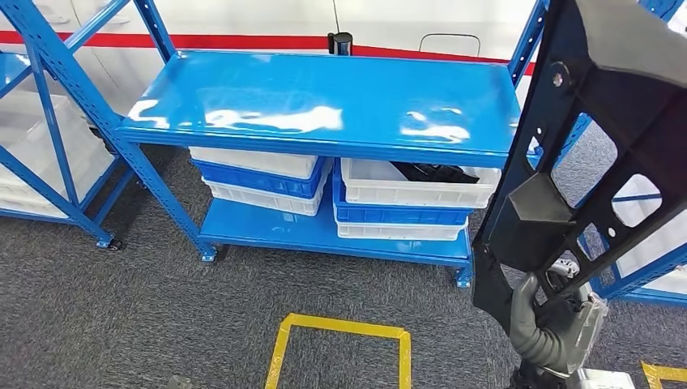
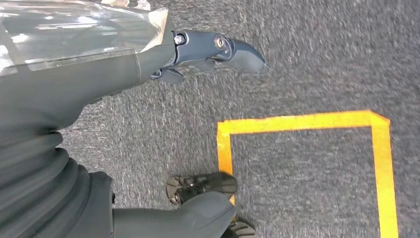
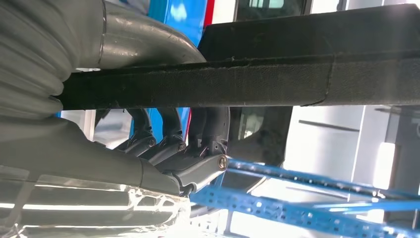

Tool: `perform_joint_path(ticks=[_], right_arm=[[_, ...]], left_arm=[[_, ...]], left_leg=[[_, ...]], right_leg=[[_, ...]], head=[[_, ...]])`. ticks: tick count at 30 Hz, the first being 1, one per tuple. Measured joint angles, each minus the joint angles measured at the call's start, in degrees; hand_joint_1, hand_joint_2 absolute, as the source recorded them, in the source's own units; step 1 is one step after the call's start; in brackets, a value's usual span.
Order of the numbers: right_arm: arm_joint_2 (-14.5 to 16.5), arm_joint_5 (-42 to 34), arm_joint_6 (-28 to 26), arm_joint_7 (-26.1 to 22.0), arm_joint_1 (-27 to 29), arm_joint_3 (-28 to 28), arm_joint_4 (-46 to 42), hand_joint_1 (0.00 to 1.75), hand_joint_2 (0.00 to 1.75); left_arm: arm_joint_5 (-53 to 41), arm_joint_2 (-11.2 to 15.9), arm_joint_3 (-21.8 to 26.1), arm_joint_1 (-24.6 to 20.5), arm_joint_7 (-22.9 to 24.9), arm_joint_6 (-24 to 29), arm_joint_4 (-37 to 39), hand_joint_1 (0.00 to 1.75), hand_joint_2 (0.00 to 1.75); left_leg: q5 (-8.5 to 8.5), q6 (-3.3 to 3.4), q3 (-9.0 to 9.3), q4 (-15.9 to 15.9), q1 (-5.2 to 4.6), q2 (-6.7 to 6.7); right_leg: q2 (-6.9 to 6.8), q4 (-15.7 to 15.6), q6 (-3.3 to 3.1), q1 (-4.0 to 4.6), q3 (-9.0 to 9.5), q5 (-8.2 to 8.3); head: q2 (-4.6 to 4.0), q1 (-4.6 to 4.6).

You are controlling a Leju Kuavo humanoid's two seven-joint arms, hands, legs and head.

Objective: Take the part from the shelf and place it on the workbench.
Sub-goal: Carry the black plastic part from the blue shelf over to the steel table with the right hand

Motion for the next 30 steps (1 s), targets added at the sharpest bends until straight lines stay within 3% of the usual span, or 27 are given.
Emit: perform_joint_path(ticks=[2, 3, 5, 7, 8, 10, 11, 12, 13, 16, 17, 19, 21, 22, 23, 24, 26, 27, 28, 30], right_arm=[[-0.01, 0.02, 0.28, 0.03, -0.14, -0.02, -0.10, 1.75, 1.75], [-0.02, 0.02, 0.35, 0.03, -0.26, -0.02, -0.15, 1.75, 1.75], [-0.04, -0.04, 0.39, 0.04, -0.42, -0.06, -0.17, 1.75, 1.75], [-0.08, -0.12, 0.39, 0.05, -0.40, -0.11, -0.15, 1.75, 1.75], [-0.09, -0.15, 0.39, 0.05, -0.40, -0.14, -0.15, 1.75, 1.75], [-0.09, -0.18, 0.38, 0.04, -0.44, -0.17, -0.15, 1.75, 1.75], [-0.08, -0.19, 0.38, 0.03, -0.48, -0.17, -0.15, 1.75, 1.75], [-0.08, -0.20, 0.37, 0.01, -0.47, -0.18, -0.17, 1.75, 1.75], [-0.07, -0.23, 0.37, -0.02, -0.50, -0.19, -0.18, 1.75, 1.75], [-0.08, -0.36, 0.40, -0.08, -0.53, -0.21, -0.19, 1.75, 1.75], [-0.07, -0.40, 0.43, -0.10, -0.57, -0.21, -0.19, 1.75, 1.75], [-0.06, -0.53, 0.54, -0.17, -0.67, -0.22, -0.19, 1.75, 1.75], [-0.07, -0.69, 0.70, -0.23, -0.67, -0.23, -0.11, 1.75, 1.75], [-0.07, -0.78, 0.79, -0.25, -0.67, -0.24, -0.03, 1.75, 1.75], [-0.07, -0.85, 0.86, -0.26, -0.67, -0.24, 0.04, 1.75, 1.75], [-0.07, -0.93, 0.91, -0.28, -0.67, -0.24, 0.09, 1.75, 1.75], [-0.07, -1.05, 0.94, -0.33, -0.67, -0.25, 0.11, 1.75, 1.75], [-0.08, -1.10, 0.96, -0.38, -0.71, -0.27, 0.11, 1.75, 1.75], [-0.08, -1.15, 0.97, -0.42, -0.76, -0.28, 0.11, 1.75, 1.75], [-0.08, -1.26, 0.99, -0.49, -0.81, -0.30, 0.11, 1.75, 1.75]], left_arm=[[0.00, 0.08, 0.06, -0.22, 0.08, -0.01, -0.03, 0.00, 1.75], [-0.01, 0.09, 0.08, -0.33, 0.13, -0.02, -0.04, 0.00, 1.75], [-0.05, 0.13, 0.11, -0.42, 0.28, -0.08, -0.06, 0.00, 1.75], [-0.22, 0.19, 0.13, -0.43, 0.45, -0.22, -0.06, 0.00, 1.75], [-0.34, 0.21, 0.13, -0.45, 0.52, -0.34, -0.06, 0.00, 1.75], [-0.53, 0.23, 0.11, -0.54, 0.63, -0.54, -0.06, 0.00, 1.75], [-0.56, 0.29, 0.11, -0.62, 0.67, -0.59, -0.07, 0.00, 1.75], [-0.58, 0.35, 0.11, -0.72, 0.70, -0.61, -0.07, 0.00, 1.75], [-0.59, 0.41, 0.10, -0.83, 0.72, -0.64, -0.07, 0.00, 1.75], [-0.61, 0.46, 0.10, -0.99, 0.76, -0.81, -0.06, 0.00, 1.75], [-0.61, 0.49, 0.11, -1.00, 0.77, -0.86, -0.06, 0.00, 1.75], [-0.60, 0.57, 0.13, -1.05, 0.78, -0.91, -0.06, 0.00, 1.75], [-0.58, 0.63, 0.15, -1.10, 0.78, -0.94, -0.06, 0.00, 1.75], [-0.57, 0.65, 0.16, -1.11, 0.78, -0.96, -0.06, 0.00, 1.75], [-0.57, 0.67, 0.16, -1.12, 0.78, -0.98, -0.06, 0.00, 1.75], [-0.56, 0.69, 0.16, -1.14, 0.78, -0.99, -0.06, 0.00, 1.75], [-0.55, 0.78, 0.17, -1.31, 0.78, -1.01, -0.07, 0.00, 1.75], [-0.54, 0.81, 0.18, -1.41, 0.78, -1.02, -0.07, 0.00, 1.75], [-0.54, 0.85, 0.20, -1.49, 0.78, -1.03, -0.07, 0.00, 1.75], [-0.52, 0.94, 0.27, -1.54, 0.80, -1.04, -0.06, 0.00, 1.75]], left_leg=[[1.10, 0.71, -0.46, -0.84, 0.12, 0.23], [1.69, 1.01, -0.86, -1.17, 0.23, 0.37], [2.50, 1.33, -1.98, -1.15, 0.16, 0.57], [3.23, 1.33, -3.05, -1.01, 0.09, 0.72], [3.53, 1.21, -3.53, -0.89, 0.11, 0.75], [3.94, 0.87, -4.37, -0.35, 0.19, 0.76], [4.07, 0.63, -4.84, 0.06, 0.17, 0.74], [4.21, 0.34, -5.21, 0.48, 0.10, 0.71], [4.36, 0.05, -5.57, 0.90, 0.00, 0.67], [4.55, -0.90, -6.34, 1.64, 0.00, 0.50], [3.49, -1.24, -6.78, 2.49, 0.14, 0.42], [-1.09, -1.92, -8.62, 7.39, 0.43, 0.26], [-5.56, -2.42, -10.75, 14.60, 0.59, 0.26], [-6.36, -2.51, -11.02, 16.79, 0.67, 0.26], [-5.96, -2.48, -10.20, 16.82, 0.74, 0.26], [-4.70, -2.35, -8.19, 14.50, 0.78, 0.26], [-2.20, -1.90, -2.37, 6.04, 0.74, 0.12], [-1.43, -1.61, -0.31, 2.75, 0.61, 0.02], [-1.20, -1.33, 0.72, 0.86, 0.43, -0.08], [-0.70, -0.65, 0.46, 0.36, 0.00, -0.11]], right_leg=[[-0.01, 1.28, 0.30, 0.11, -1.04, -1.04], [-0.02, 3.55, 0.11, 0.18, -2.14, -2.67], [-0.03, 10.88, -0.34, 0.03, -4.98, -6.95], [-0.04, 15.96, 0.14, -0.14, -6.13, -8.93], [-0.04, 15.15, 0.71, -0.25, -5.01, -8.41], [-0.10, 7.55, 1.82, -0.57, 0.08, -6.02], [-0.04, 3.52, 1.96, -0.57, 2.69, -5.08], [0.03, 0.90, 1.86, -0.50, 4.18, -4.50], [0.11, -0.42, 1.56, -0.45, 4.64, -4.37], [0.23, -0.23, 0.39, -0.69, 3.35, -3.92], [0.20, -0.20, -0.17, -0.85, 3.07, -3.57], [0.08, -0.22, -1.24, -0.97, 2.38, -2.66], [0.03, -0.12, -1.63, -0.78, 1.33, -1.70], [0.03, -0.05, -1.61, -0.69, 0.70, -1.23], [0.03, 0.02, -1.52, -0.63, 0.12, -0.85], [0.05, 0.11, -1.40, -0.60, -0.37, -0.51], [0.07, 0.26, -1.01, -0.53, -1.07, 0.07], [0.05, 0.28, -0.70, -0.50, -1.29, 0.40], [0.02, 0.28, -0.36, -0.47, -1.42, 0.70], [-0.02, 0.11, 0.55, -0.45, -1.68, 1.45]], head=[[0.00, 0.12], [0.00, 0.21], [0.00, 0.38], [0.00, 0.38], [0.00, 0.41], [0.00, 0.42], [0.00, 0.42], [0.00, 0.37], [0.00, 0.37], [0.00, 0.20], [0.00, 0.06], [0.00, -0.10], [0.00, -0.19], [0.00, -0.20], [0.00, -0.19], [0.00, -0.19], [0.01, -0.19], [0.01, -0.15], [0.01, -0.15], [0.00, -0.17]])
